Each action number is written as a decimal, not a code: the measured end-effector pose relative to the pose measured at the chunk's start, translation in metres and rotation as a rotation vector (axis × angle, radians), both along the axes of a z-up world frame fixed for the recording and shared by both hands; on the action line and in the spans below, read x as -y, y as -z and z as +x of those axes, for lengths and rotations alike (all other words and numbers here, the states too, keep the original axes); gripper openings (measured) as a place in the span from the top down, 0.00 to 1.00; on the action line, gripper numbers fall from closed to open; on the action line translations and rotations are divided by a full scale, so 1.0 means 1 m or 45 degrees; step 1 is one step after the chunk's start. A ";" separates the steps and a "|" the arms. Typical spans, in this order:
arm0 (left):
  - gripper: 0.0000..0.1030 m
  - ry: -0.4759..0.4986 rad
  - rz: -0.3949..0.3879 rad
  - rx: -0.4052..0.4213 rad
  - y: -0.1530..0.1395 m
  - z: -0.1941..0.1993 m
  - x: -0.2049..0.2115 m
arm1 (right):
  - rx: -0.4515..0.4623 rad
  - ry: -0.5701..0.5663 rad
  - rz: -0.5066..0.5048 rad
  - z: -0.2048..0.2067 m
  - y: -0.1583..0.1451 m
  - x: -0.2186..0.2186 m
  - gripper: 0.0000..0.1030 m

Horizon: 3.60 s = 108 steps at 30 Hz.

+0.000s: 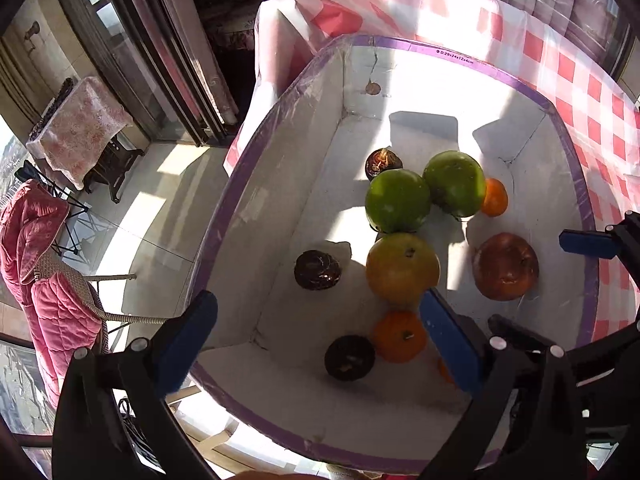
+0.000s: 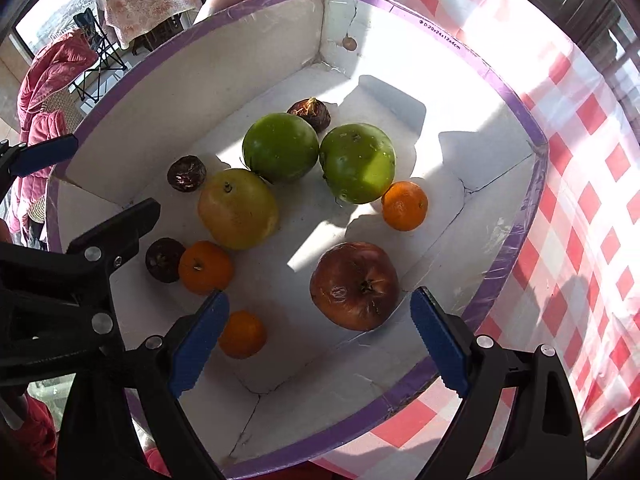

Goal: Organize fruits

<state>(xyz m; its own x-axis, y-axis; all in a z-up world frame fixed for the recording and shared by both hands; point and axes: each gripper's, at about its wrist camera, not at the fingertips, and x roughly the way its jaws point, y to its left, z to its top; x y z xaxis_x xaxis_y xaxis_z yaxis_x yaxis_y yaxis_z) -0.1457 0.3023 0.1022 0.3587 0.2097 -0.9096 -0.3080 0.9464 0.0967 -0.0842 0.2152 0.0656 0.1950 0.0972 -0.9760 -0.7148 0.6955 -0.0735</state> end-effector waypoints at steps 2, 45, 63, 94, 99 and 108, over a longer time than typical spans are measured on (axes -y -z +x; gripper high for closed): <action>0.02 0.004 -0.001 0.000 0.001 -0.002 -0.001 | -0.002 0.001 -0.009 -0.002 0.000 0.000 0.14; 0.02 -0.006 -0.033 -0.034 0.015 0.006 0.001 | -0.028 -0.007 -0.020 -0.004 0.008 0.001 0.14; 0.02 -0.014 -0.019 -0.062 0.016 0.007 0.003 | -0.027 -0.009 -0.024 -0.006 0.008 0.000 0.14; 0.02 -0.345 0.222 0.054 -0.058 0.015 0.025 | -0.019 -0.010 0.384 -0.003 -0.056 0.048 0.14; 0.02 -0.012 0.214 0.391 -0.104 0.035 0.131 | 0.247 0.189 0.674 0.017 -0.093 0.166 0.14; 0.02 0.332 -0.036 0.277 0.040 0.132 0.289 | 0.259 0.808 0.344 0.102 0.028 0.363 0.14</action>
<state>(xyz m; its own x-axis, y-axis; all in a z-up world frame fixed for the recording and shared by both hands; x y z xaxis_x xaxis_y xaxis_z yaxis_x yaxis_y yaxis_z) -0.0133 0.0132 0.0624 0.5830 0.0611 -0.8102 -0.0661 0.9974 0.0277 0.0179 -0.1478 0.0372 0.4695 0.1374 -0.8722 -0.1571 0.9851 0.0706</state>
